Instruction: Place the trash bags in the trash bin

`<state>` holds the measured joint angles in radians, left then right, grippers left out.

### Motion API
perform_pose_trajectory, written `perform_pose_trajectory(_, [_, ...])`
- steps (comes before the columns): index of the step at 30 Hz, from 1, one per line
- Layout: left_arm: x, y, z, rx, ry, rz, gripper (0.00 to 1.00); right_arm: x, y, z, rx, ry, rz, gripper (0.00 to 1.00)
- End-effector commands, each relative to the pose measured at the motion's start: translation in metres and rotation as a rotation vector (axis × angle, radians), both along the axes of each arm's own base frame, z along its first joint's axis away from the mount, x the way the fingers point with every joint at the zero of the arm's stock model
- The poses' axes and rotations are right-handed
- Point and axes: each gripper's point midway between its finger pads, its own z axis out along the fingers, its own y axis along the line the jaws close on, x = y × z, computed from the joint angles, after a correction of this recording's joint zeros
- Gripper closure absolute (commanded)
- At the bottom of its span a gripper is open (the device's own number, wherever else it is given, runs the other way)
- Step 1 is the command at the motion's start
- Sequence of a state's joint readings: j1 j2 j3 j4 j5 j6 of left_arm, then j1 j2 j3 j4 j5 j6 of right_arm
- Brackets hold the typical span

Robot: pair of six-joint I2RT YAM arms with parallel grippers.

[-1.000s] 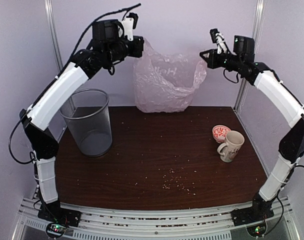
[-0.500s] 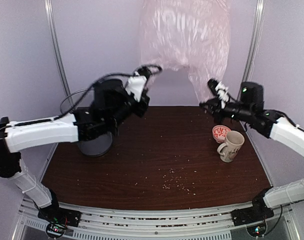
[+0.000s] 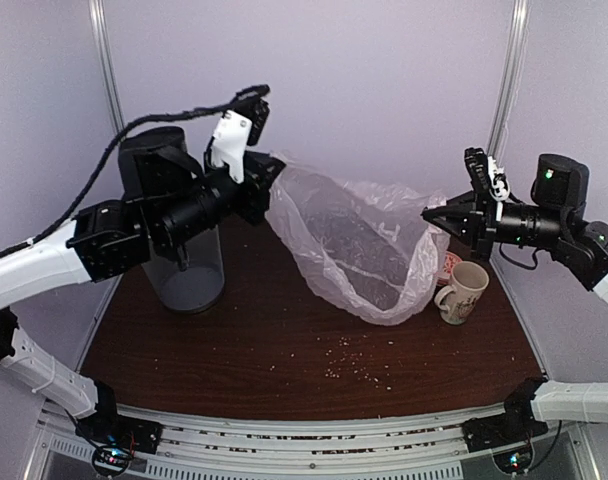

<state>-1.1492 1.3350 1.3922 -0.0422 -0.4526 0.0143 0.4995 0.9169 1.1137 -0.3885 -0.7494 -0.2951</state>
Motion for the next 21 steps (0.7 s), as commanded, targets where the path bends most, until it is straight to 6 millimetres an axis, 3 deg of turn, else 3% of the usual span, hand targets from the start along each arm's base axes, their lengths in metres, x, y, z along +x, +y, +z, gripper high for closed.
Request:
perform_pose_trajectory(1, [0.010,-0.013,-0.020,0.034,0.049,0.015,1.00,0.019,0.009,-0.004,0.056,0.144,-0.033,1.00])
perform_pose_trajectory(4, [0.019,-0.021,-0.028,0.058,0.085,0.038,1.00,0.039,0.010,-0.004,0.073,0.178,-0.099,1.00])
perform_pose_trajectory(7, [0.042,-0.020,-0.048,0.086,0.177,0.112,1.00,0.068,0.011,-0.020,0.058,0.213,-0.189,1.00])
perform_pose_trajectory(10, [0.071,-0.010,-0.079,0.073,0.284,0.180,1.00,0.105,0.007,-0.043,0.021,0.245,-0.315,1.00])
perform_pose_trajectory(13, [0.116,0.010,-0.087,0.027,0.336,0.223,1.00,0.147,0.003,-0.058,-0.012,0.260,-0.412,1.00])
perform_pose_trajectory(17, [0.179,0.028,-0.066,0.021,0.266,0.322,1.00,0.219,-0.002,-0.056,-0.010,0.279,-0.501,1.00])
perform_pose_trajectory(20, [0.209,0.020,-0.023,0.043,0.158,0.380,1.00,0.273,0.001,-0.028,0.018,0.300,-0.535,1.00])
perform_pose_trajectory(21, [0.213,0.017,-0.001,0.033,0.118,0.382,1.00,0.281,0.001,-0.003,0.040,0.277,-0.536,1.00])
